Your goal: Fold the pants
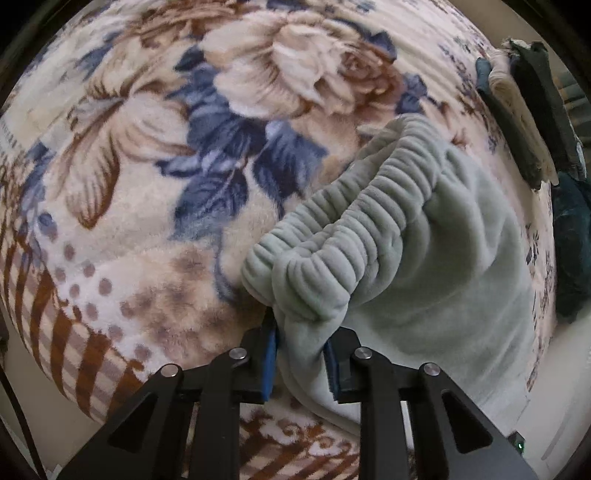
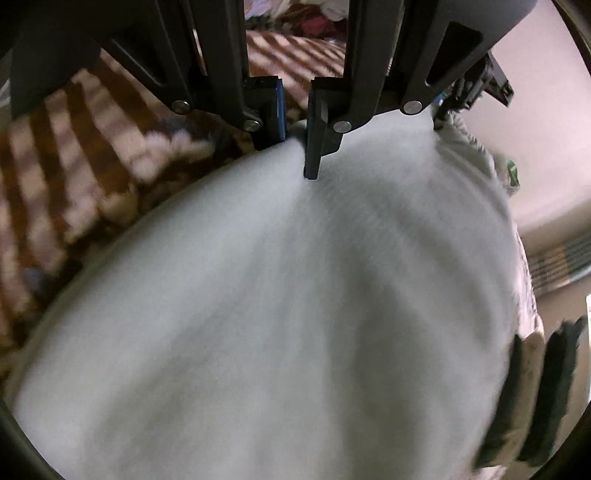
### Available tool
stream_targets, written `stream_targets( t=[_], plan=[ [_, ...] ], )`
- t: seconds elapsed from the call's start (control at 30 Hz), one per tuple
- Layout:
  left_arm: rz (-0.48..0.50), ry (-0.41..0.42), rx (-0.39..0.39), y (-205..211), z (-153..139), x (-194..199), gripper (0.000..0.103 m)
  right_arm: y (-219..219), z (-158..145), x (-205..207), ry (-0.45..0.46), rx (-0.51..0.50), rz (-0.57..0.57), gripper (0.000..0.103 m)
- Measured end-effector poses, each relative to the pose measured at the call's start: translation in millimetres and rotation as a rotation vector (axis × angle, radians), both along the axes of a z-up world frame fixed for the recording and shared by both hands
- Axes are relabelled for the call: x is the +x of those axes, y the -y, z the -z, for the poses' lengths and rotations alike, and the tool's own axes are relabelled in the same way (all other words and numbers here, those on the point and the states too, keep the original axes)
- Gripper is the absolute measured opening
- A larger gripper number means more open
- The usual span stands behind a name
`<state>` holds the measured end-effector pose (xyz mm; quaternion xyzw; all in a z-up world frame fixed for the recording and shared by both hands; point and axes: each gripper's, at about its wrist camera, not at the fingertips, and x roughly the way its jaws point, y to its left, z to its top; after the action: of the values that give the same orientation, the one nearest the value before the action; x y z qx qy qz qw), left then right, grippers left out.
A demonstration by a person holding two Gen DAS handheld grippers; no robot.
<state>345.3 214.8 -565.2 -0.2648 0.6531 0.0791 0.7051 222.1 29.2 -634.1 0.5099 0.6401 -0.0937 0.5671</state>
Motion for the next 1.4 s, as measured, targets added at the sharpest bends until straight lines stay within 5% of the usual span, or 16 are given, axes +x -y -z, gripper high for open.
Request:
stream_targets(
  t=[0.07,0.17,0.23,0.27,0.4,0.53,0.67,0.9,1.0,1.17,1.27,1.4],
  plan=[
    [0.014,-0.015,0.028,1.5,-10.3,-0.9,0.041,3.1,3.8,6.5,-0.006,0.024,-0.007,0.015],
    [0.071,-0.036,0.098,16.6,-36.7,-4.9,0.045,12.2,-4.8,6.2,0.023,0.058,-0.032,0.024],
    [0.147,-0.03,0.181,38.2,-52.2,-8.3,0.07,23.4,-21.0,1.5,0.071,0.034,-0.047,0.056],
    [0.209,0.002,0.235,59.1,-64.5,-10.1,0.074,29.9,-27.6,-3.6,0.086,0.006,-0.06,0.062],
    [0.381,0.092,0.268,143.6,-84.1,-12.4,0.099,80.0,-52.6,-33.3,0.118,-0.082,-0.02,0.063],
    [0.452,0.079,0.16,224.9,-73.0,-7.0,0.099,196.9,-72.1,-83.6,0.119,-0.152,0.215,0.063],
    [0.427,0.099,0.179,286.2,-65.1,-10.2,0.099,325.7,-87.0,-118.7,0.16,-0.293,0.41,0.063],
    [0.204,0.003,0.203,345.6,-35.0,-26.8,0.099,491.8,-47.7,-130.5,0.174,-0.282,0.501,0.059],
    [0.124,-0.056,0.227,348.6,-19.8,-37.4,0.099,513.0,-29.0,-122.0,0.159,-0.231,0.474,0.028],
    [-0.027,-0.079,0.144,335.0,-8.4,-52.7,0.096,509.3,-7.4,-112.4,0.185,-0.141,0.359,0.027],
    [-0.1,-0.077,0.115,322.3,-4.4,-61.5,0.065,484.9,0.0,-94.9,0.169,-0.125,0.321,0.027],
    [-0.209,-0.044,-0.034,305.4,-11.2,-85.7,0.064,472.5,3.2,-92.5,0.147,-0.049,0.349,0.027]
  ],
)
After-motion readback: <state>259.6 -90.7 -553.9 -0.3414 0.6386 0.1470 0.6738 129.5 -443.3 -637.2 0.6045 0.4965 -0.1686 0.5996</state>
